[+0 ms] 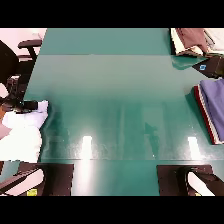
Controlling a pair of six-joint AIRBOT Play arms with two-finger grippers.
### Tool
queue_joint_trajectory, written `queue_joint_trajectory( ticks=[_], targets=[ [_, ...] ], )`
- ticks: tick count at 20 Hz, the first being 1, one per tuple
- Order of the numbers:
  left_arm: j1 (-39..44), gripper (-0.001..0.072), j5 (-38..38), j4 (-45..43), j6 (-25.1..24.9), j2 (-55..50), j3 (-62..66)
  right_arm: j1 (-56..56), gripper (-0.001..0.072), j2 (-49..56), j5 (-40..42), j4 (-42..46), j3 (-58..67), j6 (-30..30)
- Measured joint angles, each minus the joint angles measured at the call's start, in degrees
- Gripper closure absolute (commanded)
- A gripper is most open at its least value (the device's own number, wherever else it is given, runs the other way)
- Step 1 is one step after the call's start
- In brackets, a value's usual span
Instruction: Fold the shirts.
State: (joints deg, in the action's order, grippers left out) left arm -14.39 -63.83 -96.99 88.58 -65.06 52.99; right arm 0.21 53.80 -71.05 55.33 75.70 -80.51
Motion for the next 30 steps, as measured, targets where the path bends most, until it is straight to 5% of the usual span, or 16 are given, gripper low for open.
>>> queue_joint_trajectory(
  ticks=[9,15,20,21,23,26,30],
  targets=[
    [5.8,0.0683,-1.8,11.1,0.4,13.4,25.3,-0.7,0.0699,0.0,2.6,-4.0,10.4,0.0],
    [28.1,0.0683,0.6,14.1,0.1,15.3,40.2,-0.7,0.0699,1.1,4.3,-4.2,21.2,0.0],
    [47.9,0.0679,3.6,14.5,1.0,5.1,42.4,-0.7,0.0699,5.8,0.7,-4.3,30.6,0.0],
    [51.3,0.0645,3.7,14.6,0.9,1.8,42.6,-0.7,0.0699,7.0,-0.6,-4.3,32.4,0.0],
    [57.5,0.0085,4.6,14.9,0.0,-5.3,42.8,-0.7,0.0699,9.1,-3.1,-4.3,35.3,0.0],
    [62.2,0.0083,5.3,15.2,-1.2,-13.7,42.9,-0.7,0.0699,11.1,-6.0,-4.3,37.0,0.0],
    [57.2,0.0084,5.4,14.8,-1.6,-17.2,43.0,-0.7,0.0699,10.4,-7.5,-4.3,33.2,0.0]
  ],
)
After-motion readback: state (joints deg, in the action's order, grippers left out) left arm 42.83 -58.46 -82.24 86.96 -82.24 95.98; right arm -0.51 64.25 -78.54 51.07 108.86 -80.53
